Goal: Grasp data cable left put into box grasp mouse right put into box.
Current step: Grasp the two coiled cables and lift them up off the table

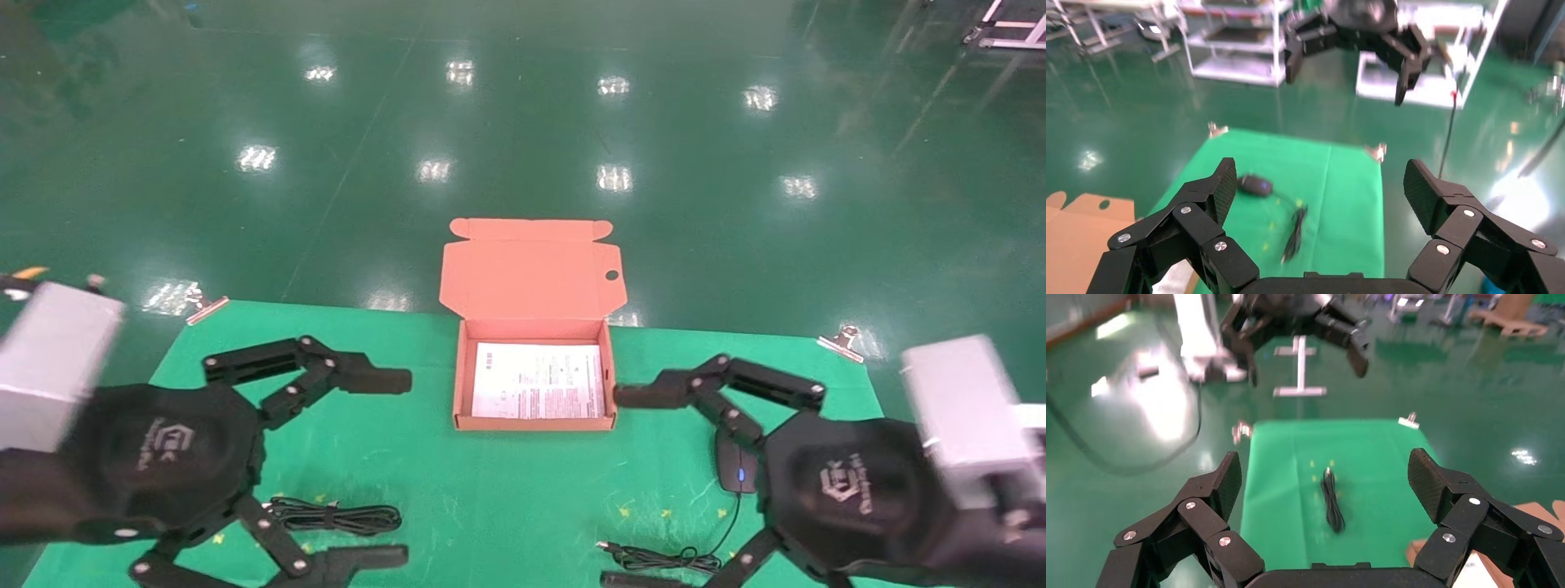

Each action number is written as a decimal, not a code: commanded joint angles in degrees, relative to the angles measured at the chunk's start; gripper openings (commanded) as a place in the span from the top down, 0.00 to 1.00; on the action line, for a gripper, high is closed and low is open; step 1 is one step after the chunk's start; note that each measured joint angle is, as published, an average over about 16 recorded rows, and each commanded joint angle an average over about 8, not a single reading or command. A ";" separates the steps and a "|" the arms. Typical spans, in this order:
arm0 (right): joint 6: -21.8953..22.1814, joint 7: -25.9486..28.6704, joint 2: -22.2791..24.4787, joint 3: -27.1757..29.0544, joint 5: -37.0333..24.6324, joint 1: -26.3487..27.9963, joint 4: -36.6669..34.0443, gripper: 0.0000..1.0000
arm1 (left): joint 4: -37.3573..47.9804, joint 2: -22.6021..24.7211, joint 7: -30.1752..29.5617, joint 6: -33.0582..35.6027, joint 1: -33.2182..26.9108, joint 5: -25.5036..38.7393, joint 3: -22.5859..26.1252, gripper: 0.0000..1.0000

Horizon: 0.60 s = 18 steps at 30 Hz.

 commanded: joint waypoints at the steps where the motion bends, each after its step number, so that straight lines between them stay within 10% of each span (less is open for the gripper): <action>1: -0.62 -0.23 -0.03 -0.78 -2.30 1.42 0.55 0.00 | 0.08 0.54 -0.28 0.90 -2.79 3.30 1.63 0.00; 18: -2.30 -14.55 -5.13 -24.68 -30.55 20.06 2.15 0.00 | -2.53 6.40 1.94 0.33 -16.48 28.89 21.32 0.00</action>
